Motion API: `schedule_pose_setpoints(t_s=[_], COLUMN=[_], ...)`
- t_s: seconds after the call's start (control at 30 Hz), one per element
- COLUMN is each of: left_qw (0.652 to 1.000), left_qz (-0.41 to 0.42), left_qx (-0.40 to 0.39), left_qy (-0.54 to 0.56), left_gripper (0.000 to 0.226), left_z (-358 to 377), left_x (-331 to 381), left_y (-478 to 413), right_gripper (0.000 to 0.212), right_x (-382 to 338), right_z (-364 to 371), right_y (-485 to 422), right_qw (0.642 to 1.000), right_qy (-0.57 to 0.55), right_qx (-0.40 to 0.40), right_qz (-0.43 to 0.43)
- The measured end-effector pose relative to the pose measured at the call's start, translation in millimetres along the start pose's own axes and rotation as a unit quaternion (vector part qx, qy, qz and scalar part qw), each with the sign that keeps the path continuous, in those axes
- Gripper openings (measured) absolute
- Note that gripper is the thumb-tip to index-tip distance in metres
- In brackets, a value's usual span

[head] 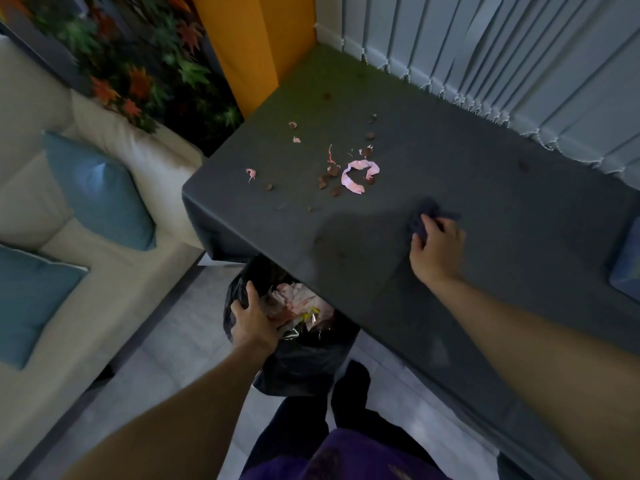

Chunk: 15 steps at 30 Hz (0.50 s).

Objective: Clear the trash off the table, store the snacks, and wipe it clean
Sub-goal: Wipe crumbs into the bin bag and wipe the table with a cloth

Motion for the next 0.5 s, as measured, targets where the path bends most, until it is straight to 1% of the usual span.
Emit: schedule_pose_setpoints(t_s=[0.03,0.07,0.1,0.13,0.17,0.2,0.23,0.27,0.33,0.37,0.4,0.5], left_qw=[1.000,1.000,1.000,1.000,1.000,1.000,1.000,0.999,0.999,0.999,0.999,0.999], left_qz=[0.001,0.002,0.000,-0.004,-0.007,-0.005,-0.002,0.004,0.015,0.019,0.022,0.029], left_qx=[-0.004,-0.008,-0.014,-0.019,-0.024,-0.028,-0.031,-0.032,-0.028,-0.026,-0.023,-0.018], left_qy=[-0.002,-0.004,-0.003,-0.001,0.001,0.001,0.002,0.005,0.012,0.018,0.025,0.043], left_gripper=[0.123,0.123,0.124,0.125,0.127,0.128,0.129,0.130,0.130,0.130,0.130,0.125], left_z=[-0.3,-0.1,0.2,0.0,-0.4,-1.3,-2.9,-4.5,-9.3,-11.7,-13.8,-16.8], left_x=[0.4,0.7,0.9,1.1,1.5,2.3,3.2,3.0,2.0,0.5,-1.4,-4.5], left_y=[-2.3,-4.5,-6.8,-9.5,-12.5,-15.5,-18.2,-21.3,-26.9,-29.9,-32.1,-39.5], right_gripper=[0.042,0.041,0.040,0.040,0.040,0.040,0.040,0.039,0.037,0.036,0.035,0.033], right_x=[-5.6,-11.7,-17.5,-22.5,-26.5,-29.2,-31.6,-32.2,-32.7,-35.7,-41.4,-56.0], right_z=[4.0,8.1,12.1,15.9,18.9,19.9,20.4,21.7,20.3,20.5,21.8,22.5], right_y=[3.6,9.8,17.8,25.8,31.5,31.8,26.3,16.0,-7.7,-12.4,-11.1,5.3], right_qw=[1.000,0.998,0.991,0.978,0.965,0.959,0.962,0.974,0.994,0.997,0.997,0.980], right_qy=[0.002,-0.002,-0.011,-0.022,-0.032,-0.037,-0.042,-0.049,-0.049,-0.041,-0.031,-0.031], right_qx=[0.001,-0.003,-0.018,-0.043,-0.066,-0.070,-0.052,-0.023,0.027,0.024,0.007,-0.059], right_qz=[-0.016,-0.067,-0.135,-0.201,-0.250,-0.274,-0.265,-0.221,-0.095,-0.068,-0.074,-0.185])
Point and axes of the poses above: each hand's wrist, its own y-axis away from the middle knuckle, its own z-axis out of the palm, x = y × z, the point moved 3 cm from there along -y, towards the middle knuckle, and after that the axes turned 14 degrees about z, right-handed, at the moved point
